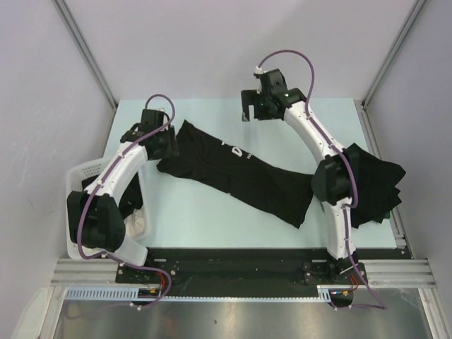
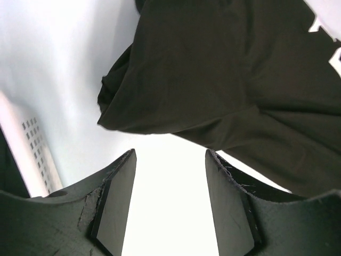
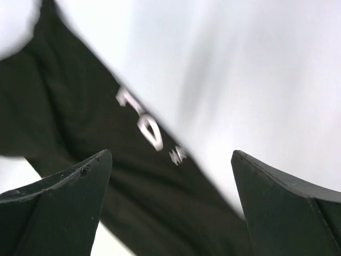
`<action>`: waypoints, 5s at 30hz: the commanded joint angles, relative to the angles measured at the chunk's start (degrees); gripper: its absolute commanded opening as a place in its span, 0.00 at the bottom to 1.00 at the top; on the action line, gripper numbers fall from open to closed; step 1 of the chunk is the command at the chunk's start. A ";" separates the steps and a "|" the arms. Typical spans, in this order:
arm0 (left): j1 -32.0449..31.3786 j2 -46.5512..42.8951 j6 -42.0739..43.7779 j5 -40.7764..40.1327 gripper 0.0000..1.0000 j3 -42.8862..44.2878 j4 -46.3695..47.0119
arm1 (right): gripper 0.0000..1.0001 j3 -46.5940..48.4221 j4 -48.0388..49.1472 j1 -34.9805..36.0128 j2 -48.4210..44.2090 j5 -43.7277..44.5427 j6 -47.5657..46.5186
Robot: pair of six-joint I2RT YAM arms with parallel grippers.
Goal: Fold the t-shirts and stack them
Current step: Fold the tshirt
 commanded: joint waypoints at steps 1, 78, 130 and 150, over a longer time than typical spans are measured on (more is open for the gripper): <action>0.18 -3.28 -1.93 -3.13 0.60 2.70 -2.57 | 1.00 13.57 2.07 -0.80 10.01 -8.81 -1.17; 1.23 29.15 -7.64 -8.85 0.61 16.15 -6.11 | 1.00 -15.32 14.74 -13.28 -6.30 -23.53 -0.63; 0.35 50.41 -4.74 -7.18 0.00 46.11 -17.60 | 1.00 -17.97 9.90 -14.95 -10.88 -21.94 -1.51; -1.93 58.59 -6.67 -3.23 0.00 62.03 -14.28 | 1.00 -19.90 6.65 -10.38 -11.23 -19.84 -3.27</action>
